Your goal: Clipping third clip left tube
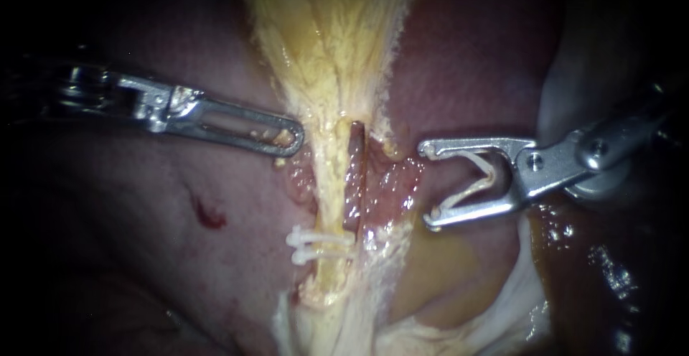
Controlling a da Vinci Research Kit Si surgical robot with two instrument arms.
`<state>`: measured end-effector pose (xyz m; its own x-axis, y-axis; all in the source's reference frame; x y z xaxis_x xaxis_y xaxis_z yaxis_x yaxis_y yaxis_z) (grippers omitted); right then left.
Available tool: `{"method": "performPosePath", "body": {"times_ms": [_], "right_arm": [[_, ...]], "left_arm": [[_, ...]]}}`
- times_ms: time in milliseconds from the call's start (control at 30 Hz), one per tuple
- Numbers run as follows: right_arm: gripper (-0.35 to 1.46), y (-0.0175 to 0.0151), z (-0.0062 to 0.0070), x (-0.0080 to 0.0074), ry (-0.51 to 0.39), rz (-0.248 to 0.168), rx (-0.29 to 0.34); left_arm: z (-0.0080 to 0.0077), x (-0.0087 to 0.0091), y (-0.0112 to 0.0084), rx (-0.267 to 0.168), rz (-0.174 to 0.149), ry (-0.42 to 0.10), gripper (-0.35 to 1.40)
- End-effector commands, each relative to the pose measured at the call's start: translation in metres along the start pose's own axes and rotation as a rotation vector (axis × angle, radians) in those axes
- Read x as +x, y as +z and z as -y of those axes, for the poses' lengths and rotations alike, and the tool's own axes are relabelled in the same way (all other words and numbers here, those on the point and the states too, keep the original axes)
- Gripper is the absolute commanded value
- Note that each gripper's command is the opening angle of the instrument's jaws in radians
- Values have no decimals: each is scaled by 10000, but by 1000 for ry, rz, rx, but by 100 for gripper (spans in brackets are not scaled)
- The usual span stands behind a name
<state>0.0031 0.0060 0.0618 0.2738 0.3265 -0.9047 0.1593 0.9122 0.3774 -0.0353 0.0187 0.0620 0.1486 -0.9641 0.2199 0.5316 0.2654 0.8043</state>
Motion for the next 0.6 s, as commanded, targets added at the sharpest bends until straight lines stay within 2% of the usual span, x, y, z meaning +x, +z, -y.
{"method": "performPosePath", "body": {"times_ms": [33,200,433,600], "right_arm": [[50,0,0,0,0,0,0],[50,-1,1,0,0,0,0],[50,-2,1,-1,0,0,1],[50,-2,2,0,0,0,1]], "left_arm": [[0,0,0,0,0,0,-35],[0,-6,-11,3,-4,-3,-35],[6,-23,-57,-14,-1,-14,-35],[13,-29,-85,-13,17,-22,-35]]}}
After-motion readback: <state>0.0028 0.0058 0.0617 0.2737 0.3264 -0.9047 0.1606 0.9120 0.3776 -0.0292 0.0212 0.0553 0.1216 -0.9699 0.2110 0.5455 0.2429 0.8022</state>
